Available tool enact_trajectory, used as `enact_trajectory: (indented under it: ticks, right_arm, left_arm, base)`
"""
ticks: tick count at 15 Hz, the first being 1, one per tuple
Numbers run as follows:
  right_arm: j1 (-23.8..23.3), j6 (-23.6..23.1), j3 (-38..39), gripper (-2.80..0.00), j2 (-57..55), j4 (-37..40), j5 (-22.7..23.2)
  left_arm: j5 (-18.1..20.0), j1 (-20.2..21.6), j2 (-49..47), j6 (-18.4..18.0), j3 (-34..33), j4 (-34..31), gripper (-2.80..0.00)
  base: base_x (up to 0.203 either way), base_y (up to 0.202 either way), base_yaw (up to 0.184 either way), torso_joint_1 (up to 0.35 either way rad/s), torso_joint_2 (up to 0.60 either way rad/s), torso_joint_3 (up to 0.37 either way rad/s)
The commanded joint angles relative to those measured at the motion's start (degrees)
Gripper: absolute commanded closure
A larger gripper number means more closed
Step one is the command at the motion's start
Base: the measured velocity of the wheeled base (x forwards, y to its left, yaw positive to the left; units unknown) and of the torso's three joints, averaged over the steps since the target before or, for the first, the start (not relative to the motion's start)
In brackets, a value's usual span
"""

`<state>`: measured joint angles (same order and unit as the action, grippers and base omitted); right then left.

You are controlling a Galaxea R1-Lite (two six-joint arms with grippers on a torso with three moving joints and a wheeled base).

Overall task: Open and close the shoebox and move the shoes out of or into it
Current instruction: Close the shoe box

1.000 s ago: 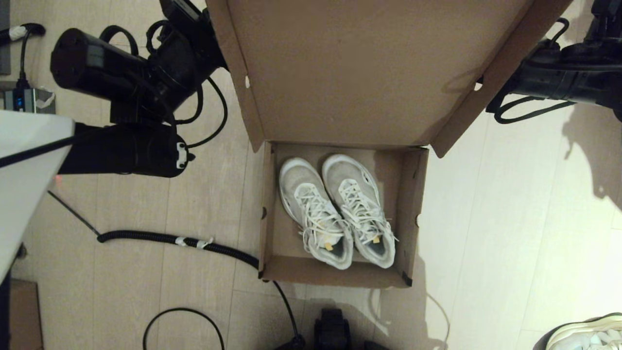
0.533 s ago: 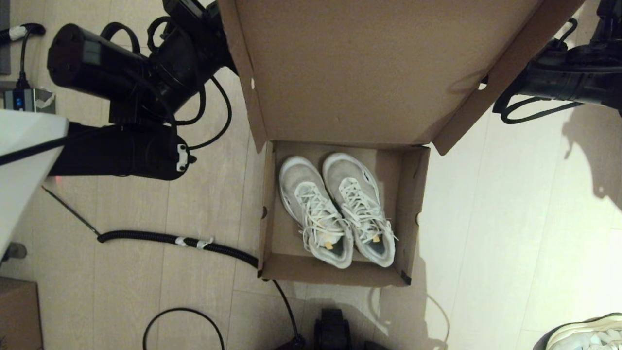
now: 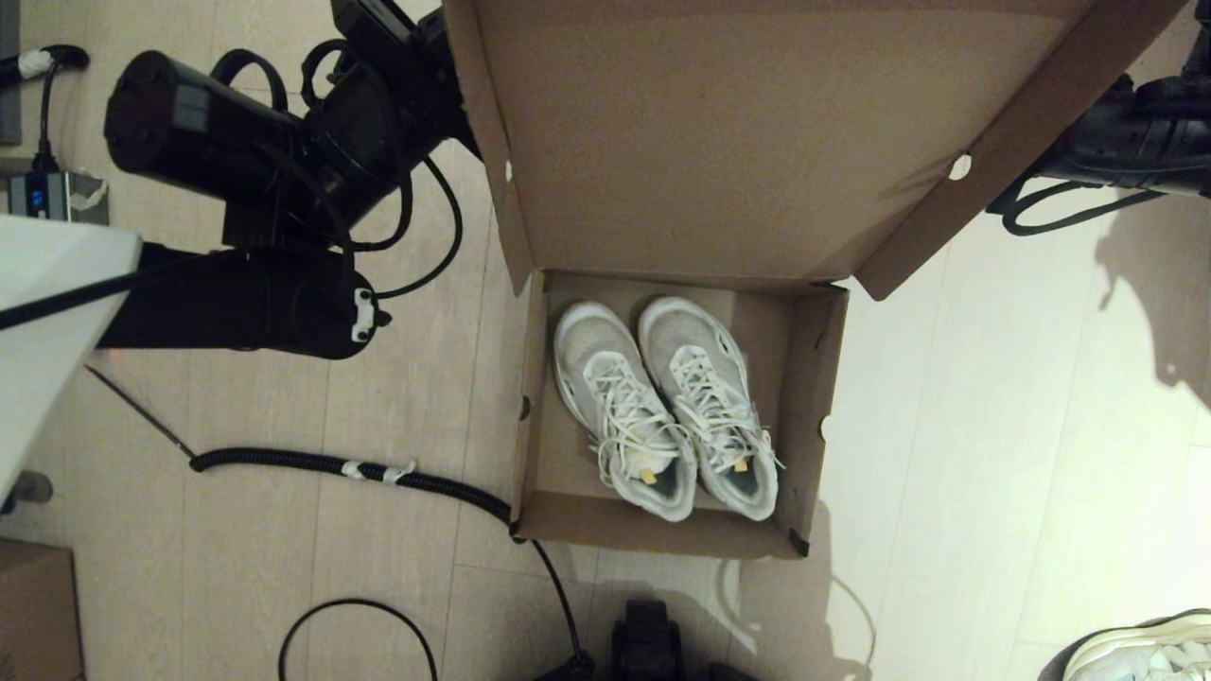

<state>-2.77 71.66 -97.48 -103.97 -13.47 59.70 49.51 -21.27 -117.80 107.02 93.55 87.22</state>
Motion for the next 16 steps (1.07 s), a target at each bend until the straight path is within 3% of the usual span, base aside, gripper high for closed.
enact_trajectory:
  ticks: [1, 10, 16]
  right_arm:
    - [-0.5, 0.4, 0.2, 0.00, 0.9, -0.2, 1.2]
    - [-1.3, 2.2, -0.3, 0.00, 4.3, 0.0, 6.2]
    - [-1.7, 4.2, -0.4, 0.00, 7.0, 0.0, 8.6]
  left_arm:
    - [0.2, 0.0, -0.6, 0.6, 0.1, 0.4, 0.00]
    - [0.2, 0.0, 0.4, 0.6, -0.1, 0.4, 0.00]
    - [0.2, -0.2, 4.3, 0.5, -5.1, 0.4, 0.00]
  base:
    - [0.000, 0.000, 0.000, 0.000, 0.00, 0.000]
    - [0.000, 0.000, 0.000, 0.000, 0.00, 0.000]
    - [0.000, 0.000, 0.000, 0.000, 0.00, 0.000]
